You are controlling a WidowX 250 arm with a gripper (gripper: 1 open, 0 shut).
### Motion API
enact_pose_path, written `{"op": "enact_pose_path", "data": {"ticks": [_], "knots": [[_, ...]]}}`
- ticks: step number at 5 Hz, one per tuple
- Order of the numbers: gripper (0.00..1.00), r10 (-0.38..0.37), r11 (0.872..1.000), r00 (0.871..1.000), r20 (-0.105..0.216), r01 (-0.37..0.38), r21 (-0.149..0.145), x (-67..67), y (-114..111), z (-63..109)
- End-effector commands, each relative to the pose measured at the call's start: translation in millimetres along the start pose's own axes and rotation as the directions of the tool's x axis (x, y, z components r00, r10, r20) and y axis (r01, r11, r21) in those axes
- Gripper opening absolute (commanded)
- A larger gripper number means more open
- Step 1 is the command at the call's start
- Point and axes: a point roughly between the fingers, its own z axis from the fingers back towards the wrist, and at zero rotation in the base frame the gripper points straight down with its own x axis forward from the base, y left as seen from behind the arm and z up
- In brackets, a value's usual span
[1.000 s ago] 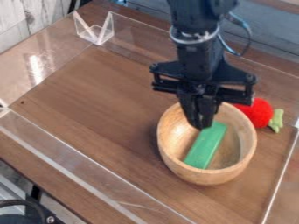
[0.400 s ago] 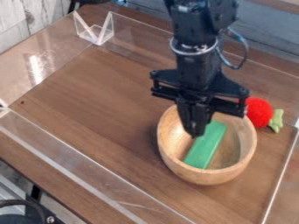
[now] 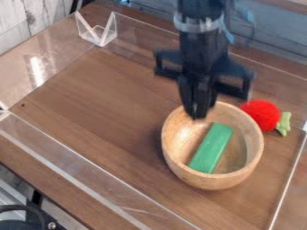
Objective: Remove the green block from the brown bowl and put it on the table
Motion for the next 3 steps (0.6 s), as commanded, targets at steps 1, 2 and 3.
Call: {"op": "enact_pose_path", "data": {"ticks": [1, 2, 3], "knots": [[1.0, 0.003, 1.0, 0.999, 0.044, -0.002, -0.003, 10.0, -11.6, -1.3], [1.0, 0.017, 1.0, 0.999, 0.036, -0.017, -0.004, 11.9, -21.4, -14.8], [1.0, 0.004, 1.0, 1.0, 0.03, -0.003, -0.01, 19.9, -25.8, -37.2]]}}
